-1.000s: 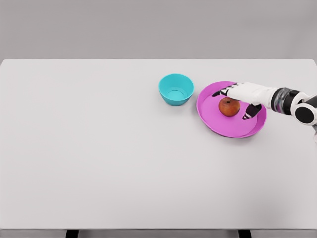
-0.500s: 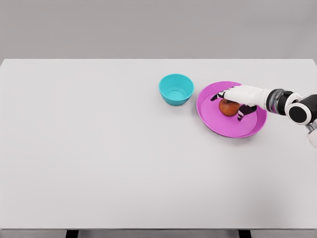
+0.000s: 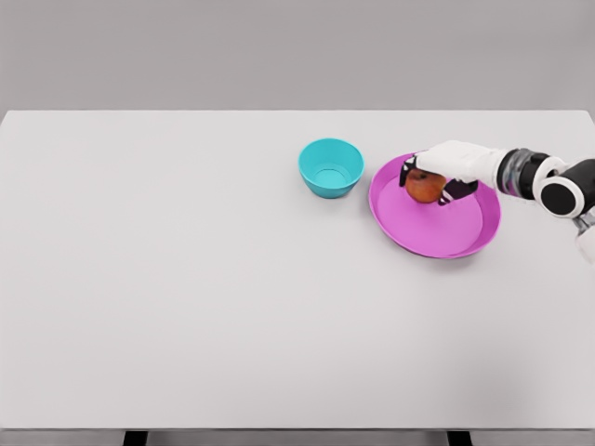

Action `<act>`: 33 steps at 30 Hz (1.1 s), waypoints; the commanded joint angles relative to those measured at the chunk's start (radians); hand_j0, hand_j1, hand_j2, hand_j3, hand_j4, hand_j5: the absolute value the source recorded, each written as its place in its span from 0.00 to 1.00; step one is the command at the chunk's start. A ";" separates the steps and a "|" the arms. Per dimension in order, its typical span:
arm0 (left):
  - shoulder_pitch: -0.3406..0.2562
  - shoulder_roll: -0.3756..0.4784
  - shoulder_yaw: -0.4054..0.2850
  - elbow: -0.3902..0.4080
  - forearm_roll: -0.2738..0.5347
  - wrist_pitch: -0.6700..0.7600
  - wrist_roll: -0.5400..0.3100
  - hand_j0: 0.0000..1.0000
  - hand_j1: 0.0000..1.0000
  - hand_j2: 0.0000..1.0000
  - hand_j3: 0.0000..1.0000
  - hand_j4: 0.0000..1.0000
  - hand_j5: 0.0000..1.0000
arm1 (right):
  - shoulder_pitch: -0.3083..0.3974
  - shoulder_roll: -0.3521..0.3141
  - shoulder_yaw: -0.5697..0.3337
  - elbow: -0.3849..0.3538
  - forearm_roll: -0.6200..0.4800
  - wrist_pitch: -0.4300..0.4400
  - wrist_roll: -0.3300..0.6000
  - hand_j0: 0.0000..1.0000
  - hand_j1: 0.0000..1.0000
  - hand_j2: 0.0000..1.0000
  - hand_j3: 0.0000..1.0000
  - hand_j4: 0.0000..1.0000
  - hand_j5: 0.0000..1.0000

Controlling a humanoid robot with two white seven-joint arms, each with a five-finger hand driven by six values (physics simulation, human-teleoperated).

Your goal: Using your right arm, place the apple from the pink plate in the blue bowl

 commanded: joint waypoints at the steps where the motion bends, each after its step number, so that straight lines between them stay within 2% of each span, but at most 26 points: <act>1: 0.000 0.000 0.000 0.000 0.000 0.000 0.000 1.00 1.00 1.00 1.00 1.00 1.00 | -0.002 0.006 -0.002 -0.003 0.000 0.001 0.000 0.53 0.53 0.53 0.53 0.53 0.53; 7: 0.000 0.000 0.000 0.000 0.000 0.000 0.000 1.00 1.00 1.00 1.00 1.00 1.00 | -0.060 0.058 -0.007 0.004 0.001 0.001 0.000 0.52 0.52 0.52 0.52 0.52 0.52; 9: 0.000 0.000 0.000 0.000 0.000 0.000 0.000 1.00 1.00 1.00 1.00 1.00 1.00 | -0.064 0.082 -0.008 0.008 0.000 0.001 0.000 0.48 0.48 0.48 0.48 0.48 0.48; 15: 0.000 0.000 0.000 0.000 0.000 0.000 0.000 1.00 1.00 1.00 1.00 1.00 1.00 | -0.084 0.136 -0.011 0.014 0.015 0.004 0.000 0.48 0.48 0.48 0.48 0.48 0.48; 24: 0.000 0.000 0.000 0.000 0.000 0.000 0.000 1.00 1.00 1.00 1.00 1.00 1.00 | -0.147 0.272 -0.007 0.155 0.069 0.003 0.000 0.48 0.48 0.48 0.48 0.48 0.48; 31: 0.000 0.000 0.000 0.000 0.000 0.000 0.000 1.00 1.00 1.00 1.00 1.00 1.00 | -0.160 0.331 -0.004 0.186 0.096 0.003 0.000 0.48 0.48 0.48 0.48 0.48 0.48; 33: 0.000 0.000 0.000 0.000 0.000 0.000 0.000 1.00 1.00 1.00 1.00 1.00 1.00 | -0.164 0.351 -0.001 0.215 0.102 0.003 0.000 0.48 0.48 0.48 0.48 0.48 0.48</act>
